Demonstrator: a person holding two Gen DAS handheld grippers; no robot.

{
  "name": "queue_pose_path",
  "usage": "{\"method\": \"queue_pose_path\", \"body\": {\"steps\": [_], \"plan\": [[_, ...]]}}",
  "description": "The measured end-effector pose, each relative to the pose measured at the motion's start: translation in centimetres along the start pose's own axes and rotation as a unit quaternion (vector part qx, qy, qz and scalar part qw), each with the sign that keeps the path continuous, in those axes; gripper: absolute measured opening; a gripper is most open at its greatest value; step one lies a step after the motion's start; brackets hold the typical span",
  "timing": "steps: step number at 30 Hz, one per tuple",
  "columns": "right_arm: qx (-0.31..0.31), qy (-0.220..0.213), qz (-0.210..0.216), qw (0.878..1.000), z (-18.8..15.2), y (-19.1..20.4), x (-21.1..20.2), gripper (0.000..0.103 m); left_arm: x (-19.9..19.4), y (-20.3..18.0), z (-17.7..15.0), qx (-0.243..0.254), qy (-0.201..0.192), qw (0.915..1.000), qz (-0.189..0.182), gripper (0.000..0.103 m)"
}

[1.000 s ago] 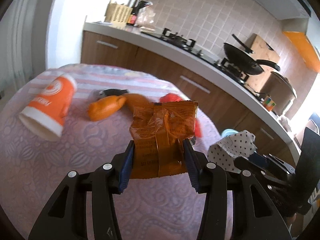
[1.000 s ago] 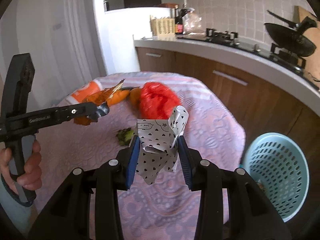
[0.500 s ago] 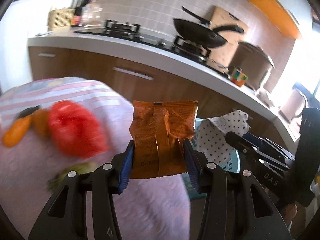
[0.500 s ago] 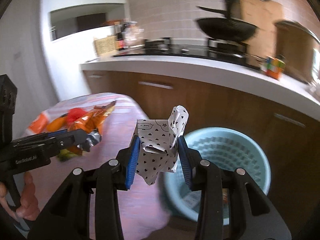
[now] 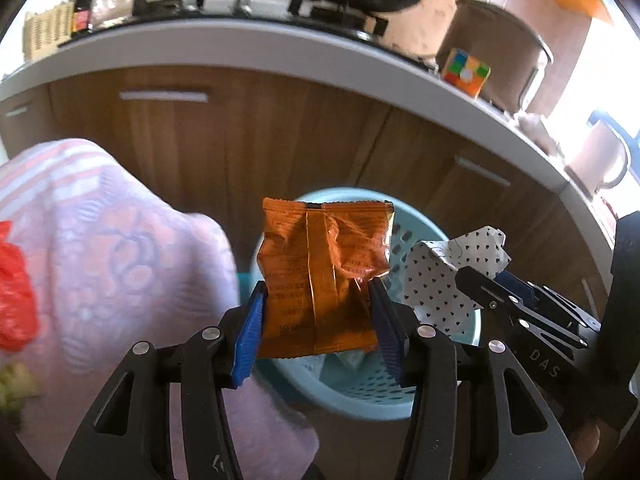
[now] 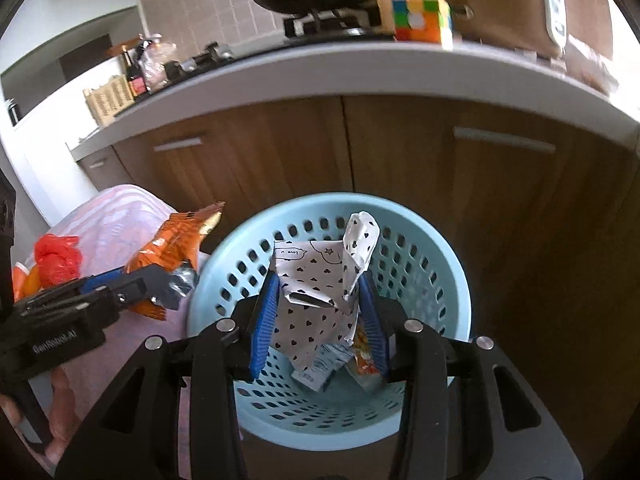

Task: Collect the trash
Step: 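Carry napkin and wrapper over the blue basket and open both grippers, then move both grippers back toward the table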

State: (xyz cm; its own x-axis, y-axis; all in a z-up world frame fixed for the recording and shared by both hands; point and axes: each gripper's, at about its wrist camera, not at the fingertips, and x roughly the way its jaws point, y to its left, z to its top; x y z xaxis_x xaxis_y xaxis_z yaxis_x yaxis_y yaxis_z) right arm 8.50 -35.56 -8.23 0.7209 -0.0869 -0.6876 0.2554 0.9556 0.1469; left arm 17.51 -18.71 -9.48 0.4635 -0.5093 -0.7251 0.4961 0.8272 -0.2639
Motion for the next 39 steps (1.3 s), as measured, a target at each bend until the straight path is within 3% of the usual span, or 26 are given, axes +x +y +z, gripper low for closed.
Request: {"method": "queue_pose_path", "body": {"steps": [3, 7, 22, 33, 39], "plan": [[0.008, 0.012, -0.005, 1.000, -0.3, -0.8, 0.9, 0.039, 1.2, -0.5, -0.2, 0.003, 0.013, 0.9999, -0.003, 0.055], [0.019, 0.024, -0.007, 1.000, -0.4, -1.4, 1.6, 0.055, 1.4, -0.5, -0.4, 0.004, 0.015, 0.9999, 0.001, 0.067], [0.003, 0.001, 0.005, 1.000, 0.0, 1.0, -0.4, 0.061, -3.9, 1.4, -1.6, -0.012, -0.032, 0.9994, 0.000, 0.068], [-0.070, -0.045, 0.088, 0.993, 0.1, 10.2, -4.0, 0.061, -12.6, 6.2, -4.1, -0.055, -0.109, 0.9917, 0.040, 0.068], [-0.109, -0.040, 0.129, 0.985, -0.7, 15.7, -4.5, 0.045, -16.9, 10.6, -5.9, -0.083, -0.134, 0.9841, 0.081, 0.068]]}}
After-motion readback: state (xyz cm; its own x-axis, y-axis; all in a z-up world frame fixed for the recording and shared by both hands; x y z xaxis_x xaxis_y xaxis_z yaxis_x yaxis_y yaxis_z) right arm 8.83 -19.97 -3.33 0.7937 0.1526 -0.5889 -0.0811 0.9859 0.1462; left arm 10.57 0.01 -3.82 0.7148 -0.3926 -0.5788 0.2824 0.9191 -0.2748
